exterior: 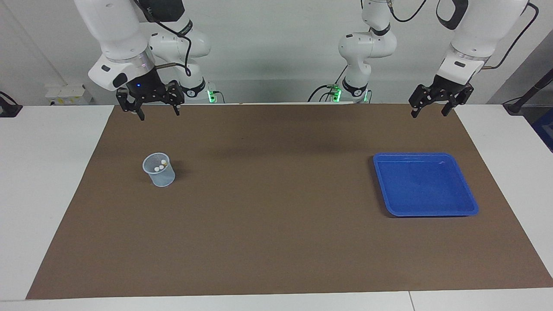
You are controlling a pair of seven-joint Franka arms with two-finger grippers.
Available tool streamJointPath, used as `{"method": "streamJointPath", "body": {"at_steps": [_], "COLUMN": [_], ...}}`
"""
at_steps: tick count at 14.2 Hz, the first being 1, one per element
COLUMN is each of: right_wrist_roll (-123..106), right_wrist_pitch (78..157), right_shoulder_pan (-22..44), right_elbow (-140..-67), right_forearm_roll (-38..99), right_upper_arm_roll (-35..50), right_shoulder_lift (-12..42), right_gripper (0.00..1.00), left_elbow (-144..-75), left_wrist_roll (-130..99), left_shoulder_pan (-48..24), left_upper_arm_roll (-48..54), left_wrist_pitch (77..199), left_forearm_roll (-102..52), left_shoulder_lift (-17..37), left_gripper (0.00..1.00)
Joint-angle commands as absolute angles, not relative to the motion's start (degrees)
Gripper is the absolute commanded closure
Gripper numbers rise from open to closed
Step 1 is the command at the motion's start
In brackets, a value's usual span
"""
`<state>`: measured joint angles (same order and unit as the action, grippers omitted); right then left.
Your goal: Transfer and insert pens with both arms
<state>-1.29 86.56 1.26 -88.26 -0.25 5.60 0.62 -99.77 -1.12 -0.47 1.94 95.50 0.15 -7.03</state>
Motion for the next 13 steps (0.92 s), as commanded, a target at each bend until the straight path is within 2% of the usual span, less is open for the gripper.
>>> {"method": "streamJointPath", "body": {"at_steps": [1, 5, 13], "right_wrist_roll": [-0.62, -2.80, -2.20], "right_wrist_pitch": [86.22, 86.40, 83.76], "right_shoulder_pan": [-0.87, -1.41, -1.41], "right_elbow": [-85.87, -85.87, -82.53], "right_forearm_roll": [0.88, 0.79, 0.79], "right_upper_arm_roll": [4.93, 0.27, 0.35], "right_shoulder_lift": [1.76, 1.85, 3.52], "right_gripper": [0.00, 0.00, 0.00], "left_elbow": [-100.20, -100.20, -100.20], "left_wrist_roll": [-1.14, -1.14, -1.14], "left_shoulder_pan": [0.00, 0.00, 0.00], "left_upper_arm_roll": [1.93, 1.93, 1.93], "left_wrist_pitch": [95.27, 95.27, 95.27], "left_forearm_roll": [-0.62, -0.62, -0.62], "left_shoulder_lift": [-8.00, -8.00, -8.00], "left_gripper": [0.00, 0.00, 0.00]}}
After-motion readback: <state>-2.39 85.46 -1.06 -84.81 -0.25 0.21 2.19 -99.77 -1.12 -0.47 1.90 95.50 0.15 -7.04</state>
